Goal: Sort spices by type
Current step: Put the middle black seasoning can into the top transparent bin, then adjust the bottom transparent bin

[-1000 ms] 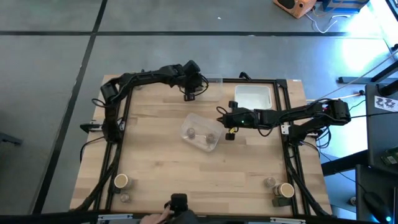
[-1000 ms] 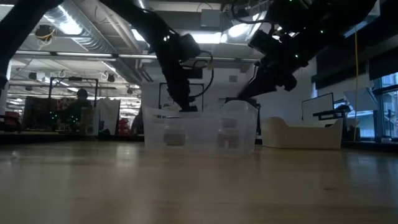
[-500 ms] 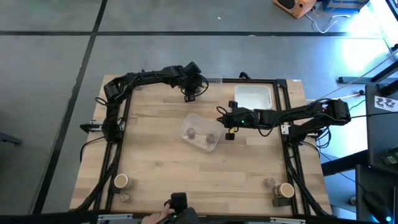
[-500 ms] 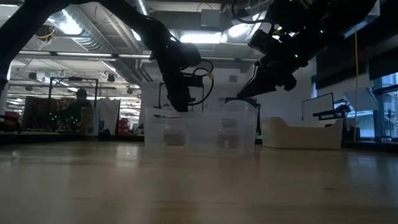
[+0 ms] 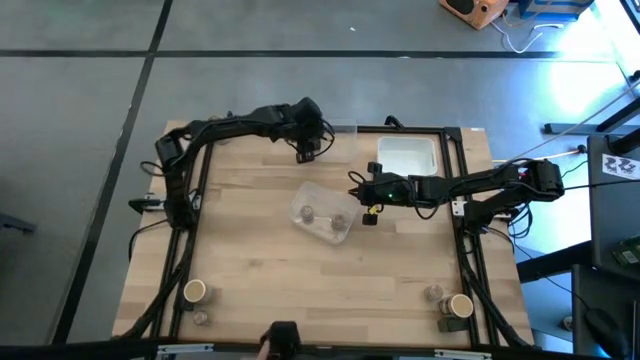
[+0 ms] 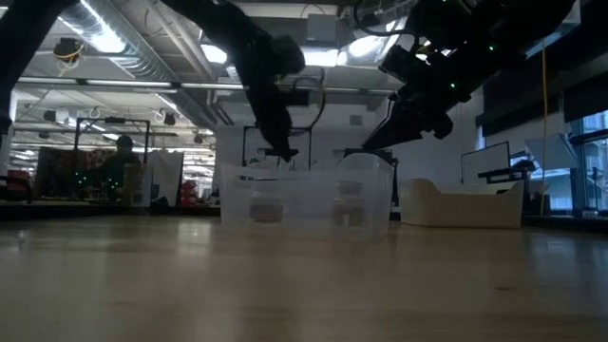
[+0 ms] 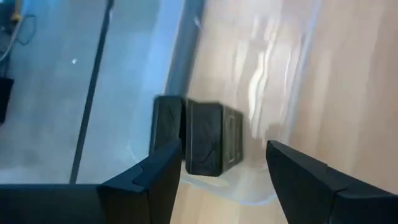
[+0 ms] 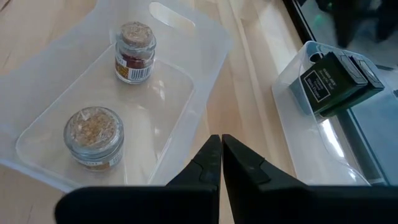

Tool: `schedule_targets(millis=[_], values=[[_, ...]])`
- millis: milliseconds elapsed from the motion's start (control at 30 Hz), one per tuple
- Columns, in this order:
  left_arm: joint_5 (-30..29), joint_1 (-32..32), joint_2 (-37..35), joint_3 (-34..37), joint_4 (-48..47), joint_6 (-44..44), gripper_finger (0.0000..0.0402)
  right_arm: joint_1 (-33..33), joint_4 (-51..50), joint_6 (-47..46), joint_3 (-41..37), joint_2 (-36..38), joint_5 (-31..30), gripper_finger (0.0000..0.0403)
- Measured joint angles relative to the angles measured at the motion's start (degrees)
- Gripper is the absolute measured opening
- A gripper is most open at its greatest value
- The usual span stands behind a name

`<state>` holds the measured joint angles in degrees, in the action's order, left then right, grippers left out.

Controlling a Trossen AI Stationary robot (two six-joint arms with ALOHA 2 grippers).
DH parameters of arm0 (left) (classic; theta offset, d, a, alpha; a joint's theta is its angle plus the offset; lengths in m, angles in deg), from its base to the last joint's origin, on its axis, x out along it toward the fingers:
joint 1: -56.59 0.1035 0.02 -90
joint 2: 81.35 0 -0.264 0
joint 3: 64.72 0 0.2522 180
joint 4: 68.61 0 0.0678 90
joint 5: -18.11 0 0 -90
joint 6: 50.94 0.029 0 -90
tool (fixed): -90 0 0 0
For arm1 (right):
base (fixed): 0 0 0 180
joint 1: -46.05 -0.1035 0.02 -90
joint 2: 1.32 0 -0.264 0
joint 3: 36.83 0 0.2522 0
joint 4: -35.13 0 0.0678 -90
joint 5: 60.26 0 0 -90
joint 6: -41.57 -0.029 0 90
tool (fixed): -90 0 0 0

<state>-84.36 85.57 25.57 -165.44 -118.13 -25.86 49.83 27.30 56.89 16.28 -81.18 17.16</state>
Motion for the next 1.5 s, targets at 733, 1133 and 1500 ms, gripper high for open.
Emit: schedule_targets(millis=[733, 1133, 1500], values=[[-1.8, -11.3, -3.7, 10.8, 5.8, -6.7, 0.0219, 0.0, 0.4, 0.0, 0.0, 0.0, 0.1, 0.0017], [1.0, -14.3, -3.9, 11.7, 1.0, -9.0, 0.0219, 0.0, 0.4, 0.0, 0.0, 0.0, 0.1, 0.0017], [1.2, -19.3, -3.9, 11.7, -7.6, -15.8, 0.0219, 0.0, 0.4, 0.0, 0.0, 0.0, 0.1, 0.0017]])
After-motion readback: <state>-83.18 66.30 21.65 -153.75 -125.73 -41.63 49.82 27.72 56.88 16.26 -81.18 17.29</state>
